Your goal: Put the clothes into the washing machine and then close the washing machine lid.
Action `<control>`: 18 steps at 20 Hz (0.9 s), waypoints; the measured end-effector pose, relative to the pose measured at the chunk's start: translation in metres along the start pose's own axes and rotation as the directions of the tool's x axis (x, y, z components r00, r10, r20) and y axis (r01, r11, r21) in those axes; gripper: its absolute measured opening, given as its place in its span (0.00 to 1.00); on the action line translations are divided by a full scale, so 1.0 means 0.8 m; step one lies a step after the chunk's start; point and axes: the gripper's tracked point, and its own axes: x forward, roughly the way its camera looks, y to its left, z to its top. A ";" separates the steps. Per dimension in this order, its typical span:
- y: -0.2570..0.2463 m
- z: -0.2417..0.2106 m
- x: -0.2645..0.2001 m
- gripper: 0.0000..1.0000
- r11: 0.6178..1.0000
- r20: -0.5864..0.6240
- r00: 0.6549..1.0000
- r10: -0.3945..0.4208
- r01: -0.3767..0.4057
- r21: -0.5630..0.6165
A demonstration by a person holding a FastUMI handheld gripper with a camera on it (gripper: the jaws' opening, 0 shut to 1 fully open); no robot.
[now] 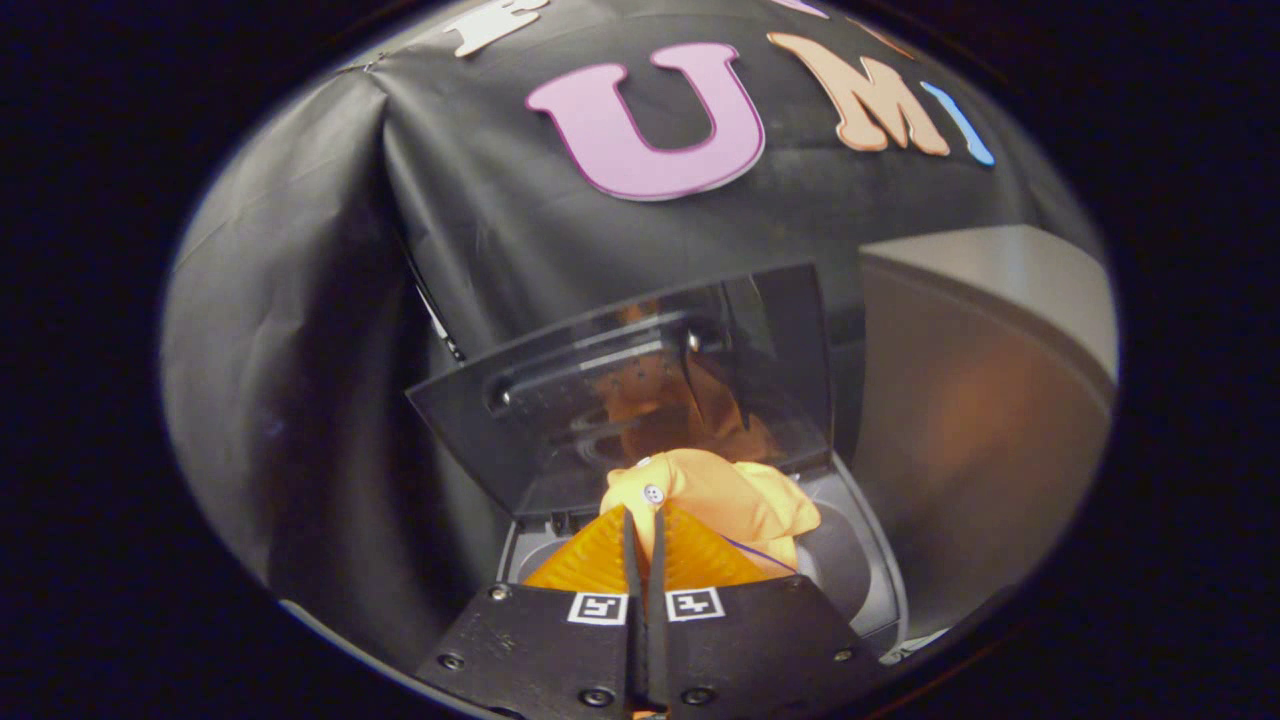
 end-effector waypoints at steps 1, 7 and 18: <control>-0.001 -0.012 0.008 0.00 1.000 -0.014 1.000 -0.004 0.005 0.005; -0.010 -0.096 0.057 0.00 0.999 -0.089 0.995 -0.044 0.042 -0.022; -0.027 -0.162 0.080 0.01 0.995 -0.212 0.974 -0.083 0.070 -0.071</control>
